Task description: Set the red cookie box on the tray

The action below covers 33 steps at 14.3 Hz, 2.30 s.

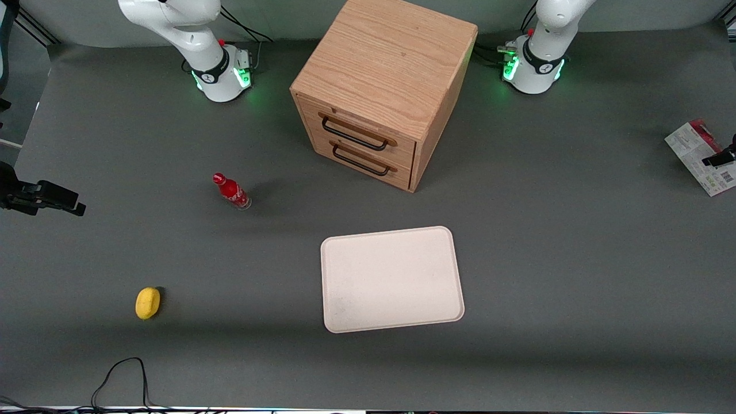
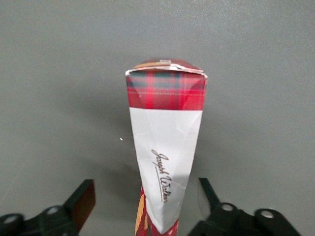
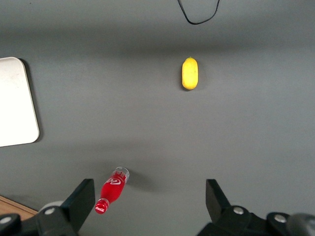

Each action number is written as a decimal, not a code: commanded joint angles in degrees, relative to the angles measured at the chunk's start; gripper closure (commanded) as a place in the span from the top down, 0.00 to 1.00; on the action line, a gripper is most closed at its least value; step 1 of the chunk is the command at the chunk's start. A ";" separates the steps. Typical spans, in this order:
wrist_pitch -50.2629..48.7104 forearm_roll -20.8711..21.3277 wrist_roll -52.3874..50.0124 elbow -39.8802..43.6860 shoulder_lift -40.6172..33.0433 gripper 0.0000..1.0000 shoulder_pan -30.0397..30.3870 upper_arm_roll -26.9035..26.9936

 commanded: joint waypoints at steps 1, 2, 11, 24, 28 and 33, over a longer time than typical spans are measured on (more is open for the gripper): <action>0.75 -0.41 -0.76 -0.50 -0.41 0.00 -0.05 -0.23; 0.75 -0.41 -0.76 -0.50 -0.41 0.00 -0.05 -0.23; -5.20 -0.06 0.29 1.95 -3.56 0.00 -1.80 -0.84; -59.26 0.29 -0.24 47.64 -5.68 0.00 -17.96 -0.93; -61.47 -0.41 -4.79 49.16 -5.86 0.00 -26.66 -1.02; -62.01 -3.65 -21.73 49.42 -5.33 0.00 -36.51 -7.24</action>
